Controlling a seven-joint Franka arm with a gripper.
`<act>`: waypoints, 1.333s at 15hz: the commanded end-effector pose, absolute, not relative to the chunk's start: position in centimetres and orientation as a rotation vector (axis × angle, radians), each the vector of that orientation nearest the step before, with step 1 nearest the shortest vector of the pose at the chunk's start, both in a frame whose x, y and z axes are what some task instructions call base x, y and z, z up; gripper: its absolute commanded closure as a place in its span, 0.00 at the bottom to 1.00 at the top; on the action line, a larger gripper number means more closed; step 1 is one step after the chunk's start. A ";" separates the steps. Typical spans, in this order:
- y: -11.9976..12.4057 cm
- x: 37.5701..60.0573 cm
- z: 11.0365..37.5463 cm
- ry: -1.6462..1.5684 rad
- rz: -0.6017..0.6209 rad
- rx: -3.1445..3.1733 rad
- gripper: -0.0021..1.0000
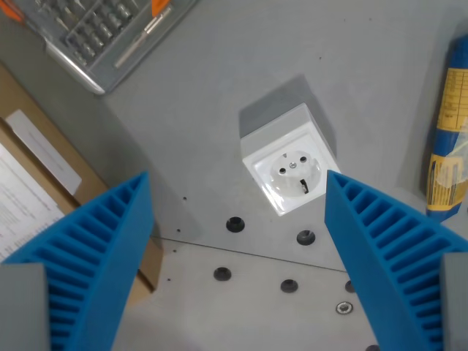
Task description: Move above the white socket
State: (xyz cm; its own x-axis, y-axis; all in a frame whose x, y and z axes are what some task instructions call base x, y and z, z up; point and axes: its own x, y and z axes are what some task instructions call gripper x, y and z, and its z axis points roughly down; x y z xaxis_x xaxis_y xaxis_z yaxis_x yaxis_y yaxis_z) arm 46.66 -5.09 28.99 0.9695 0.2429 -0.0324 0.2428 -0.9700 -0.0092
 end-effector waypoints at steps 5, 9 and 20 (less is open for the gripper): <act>-6.5 45.5 26.6 -0.690 -0.134 -3.055 0.00; -7.1 45.0 25.7 -0.782 -0.135 -3.034 0.00; -8.8 43.8 22.1 -1.015 -0.155 -2.958 0.00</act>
